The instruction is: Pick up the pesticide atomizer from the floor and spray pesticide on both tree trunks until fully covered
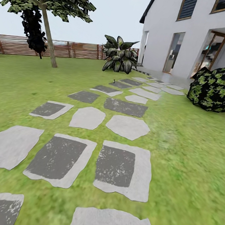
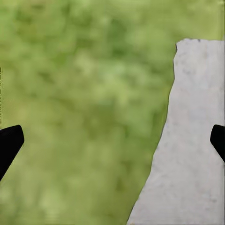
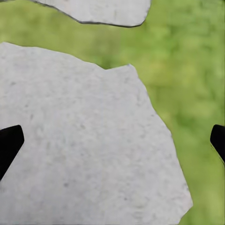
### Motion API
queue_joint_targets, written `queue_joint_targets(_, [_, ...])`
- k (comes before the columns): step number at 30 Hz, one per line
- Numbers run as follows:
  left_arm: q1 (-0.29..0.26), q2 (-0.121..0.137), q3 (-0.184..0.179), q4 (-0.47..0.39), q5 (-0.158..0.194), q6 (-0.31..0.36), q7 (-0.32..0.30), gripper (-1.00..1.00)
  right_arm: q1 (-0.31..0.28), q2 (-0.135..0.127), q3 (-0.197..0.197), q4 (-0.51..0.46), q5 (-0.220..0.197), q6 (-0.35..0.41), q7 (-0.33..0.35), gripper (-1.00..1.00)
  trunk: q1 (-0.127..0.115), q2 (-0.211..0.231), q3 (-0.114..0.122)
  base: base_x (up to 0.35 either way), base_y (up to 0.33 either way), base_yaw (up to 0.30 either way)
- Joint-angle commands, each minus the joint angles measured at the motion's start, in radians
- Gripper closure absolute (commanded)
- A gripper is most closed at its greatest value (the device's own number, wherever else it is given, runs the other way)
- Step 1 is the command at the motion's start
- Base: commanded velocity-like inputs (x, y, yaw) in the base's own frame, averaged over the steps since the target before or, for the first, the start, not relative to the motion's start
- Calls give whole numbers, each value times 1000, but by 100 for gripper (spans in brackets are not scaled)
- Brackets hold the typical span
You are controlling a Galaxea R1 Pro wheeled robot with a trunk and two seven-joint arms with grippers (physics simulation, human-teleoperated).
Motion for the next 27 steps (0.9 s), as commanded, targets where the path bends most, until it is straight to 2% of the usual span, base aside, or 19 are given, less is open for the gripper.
queue_joint_targets(1, [-1, 0, 2, 1, 0, -3, 0, -100, 0, 0, -1, 1, 0, -3, 0, -100, 0, 0, -1, 338, 0, 0])
queue_joint_targets(27, [-1, 0, 3, 1, 0, -3, 0, -100, 0, 1, -1, 1, -1, -3, 0, -100, 0, 0, -1, 338, 0, 0])
